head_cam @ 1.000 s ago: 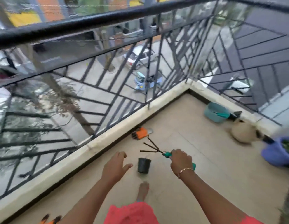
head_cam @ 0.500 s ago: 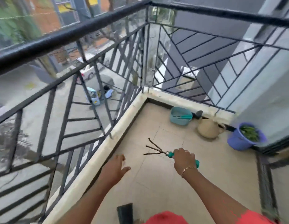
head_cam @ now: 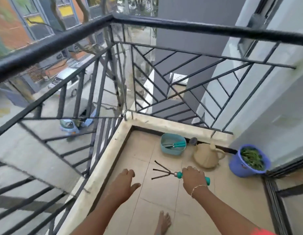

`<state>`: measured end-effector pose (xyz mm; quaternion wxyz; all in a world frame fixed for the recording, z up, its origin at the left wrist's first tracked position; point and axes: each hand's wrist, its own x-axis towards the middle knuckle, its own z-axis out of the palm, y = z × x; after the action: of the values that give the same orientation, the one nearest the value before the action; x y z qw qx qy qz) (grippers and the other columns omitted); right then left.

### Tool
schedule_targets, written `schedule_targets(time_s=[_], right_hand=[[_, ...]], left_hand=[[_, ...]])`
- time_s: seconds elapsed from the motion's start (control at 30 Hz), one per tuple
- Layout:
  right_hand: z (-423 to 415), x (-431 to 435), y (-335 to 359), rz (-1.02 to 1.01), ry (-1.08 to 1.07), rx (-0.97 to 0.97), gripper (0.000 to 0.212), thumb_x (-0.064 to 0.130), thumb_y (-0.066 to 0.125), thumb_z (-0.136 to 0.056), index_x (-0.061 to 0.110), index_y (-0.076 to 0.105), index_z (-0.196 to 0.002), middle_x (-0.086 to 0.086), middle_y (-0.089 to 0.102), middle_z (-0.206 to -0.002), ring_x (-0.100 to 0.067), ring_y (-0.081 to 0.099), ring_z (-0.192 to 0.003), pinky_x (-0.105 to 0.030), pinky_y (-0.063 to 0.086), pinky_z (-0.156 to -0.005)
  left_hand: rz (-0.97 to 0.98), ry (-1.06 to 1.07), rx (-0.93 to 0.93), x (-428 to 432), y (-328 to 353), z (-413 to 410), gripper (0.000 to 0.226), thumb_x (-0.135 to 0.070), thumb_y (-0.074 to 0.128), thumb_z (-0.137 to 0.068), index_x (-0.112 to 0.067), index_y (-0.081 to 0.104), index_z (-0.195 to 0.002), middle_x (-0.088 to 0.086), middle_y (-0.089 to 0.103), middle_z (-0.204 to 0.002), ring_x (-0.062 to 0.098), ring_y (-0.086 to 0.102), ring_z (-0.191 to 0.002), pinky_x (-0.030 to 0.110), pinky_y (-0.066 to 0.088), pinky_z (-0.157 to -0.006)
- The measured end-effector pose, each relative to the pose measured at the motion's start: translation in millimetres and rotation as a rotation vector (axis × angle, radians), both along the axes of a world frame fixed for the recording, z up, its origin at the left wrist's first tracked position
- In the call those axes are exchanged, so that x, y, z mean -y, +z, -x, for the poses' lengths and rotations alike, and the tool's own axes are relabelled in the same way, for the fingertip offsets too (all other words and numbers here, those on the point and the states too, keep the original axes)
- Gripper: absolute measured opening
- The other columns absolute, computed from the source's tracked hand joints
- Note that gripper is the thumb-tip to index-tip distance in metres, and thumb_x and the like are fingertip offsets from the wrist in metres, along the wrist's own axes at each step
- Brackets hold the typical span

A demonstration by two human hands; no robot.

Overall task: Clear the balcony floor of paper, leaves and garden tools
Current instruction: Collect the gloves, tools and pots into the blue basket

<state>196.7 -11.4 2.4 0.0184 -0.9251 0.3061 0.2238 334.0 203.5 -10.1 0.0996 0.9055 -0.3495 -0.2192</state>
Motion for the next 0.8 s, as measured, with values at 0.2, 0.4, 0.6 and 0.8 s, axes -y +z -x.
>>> schedule_targets(time_s=[0.2,0.4,0.6,0.8], right_hand=[[-55,96,11,-0.008,-0.08,-0.042,0.035,0.007,0.036,-0.092,0.014,0.049,-0.124,-0.007,0.05,-0.128,-0.025,0.048,-0.118,-0.035,0.041,-0.093],[-112,172,3,0.021,-0.058,-0.107,0.033,0.006,0.035,-0.093,0.012,0.051,-0.122,-0.009,0.054,-0.126,-0.026,0.052,-0.115,-0.035,0.041,-0.094],[-180,250,-26,0.016,-0.015,-0.198,0.036,0.007,0.037,-0.093,0.01,0.045,-0.128,-0.01,0.054,-0.125,-0.028,0.052,-0.115,-0.035,0.041,-0.092],[-239,310,-66,-0.026,-0.002,-0.319,0.04,0.003,0.041,-0.091,0.009,0.044,-0.13,-0.008,0.054,-0.125,-0.026,0.053,-0.114,-0.035,0.044,-0.087]], left_hand=[[0.019,0.001,-0.011,103,3,-69,0.043,-0.048,0.051,-0.091,-0.017,0.046,-0.12,0.001,0.048,-0.123,0.02,0.052,-0.11,0.03,0.041,-0.083],[0.001,-0.024,-0.07,174,-7,-130,0.044,-0.046,0.051,-0.091,-0.014,0.046,-0.121,0.003,0.048,-0.123,0.02,0.051,-0.112,0.03,0.04,-0.085],[-0.008,-0.016,-0.143,254,-37,-209,0.042,-0.045,0.053,-0.091,-0.014,0.048,-0.119,0.003,0.048,-0.12,0.019,0.051,-0.111,0.031,0.042,-0.087],[-0.119,-0.082,-0.18,321,-74,-261,0.042,-0.047,0.05,-0.091,-0.017,0.048,-0.12,0.001,0.049,-0.121,0.018,0.049,-0.113,0.029,0.04,-0.09]])
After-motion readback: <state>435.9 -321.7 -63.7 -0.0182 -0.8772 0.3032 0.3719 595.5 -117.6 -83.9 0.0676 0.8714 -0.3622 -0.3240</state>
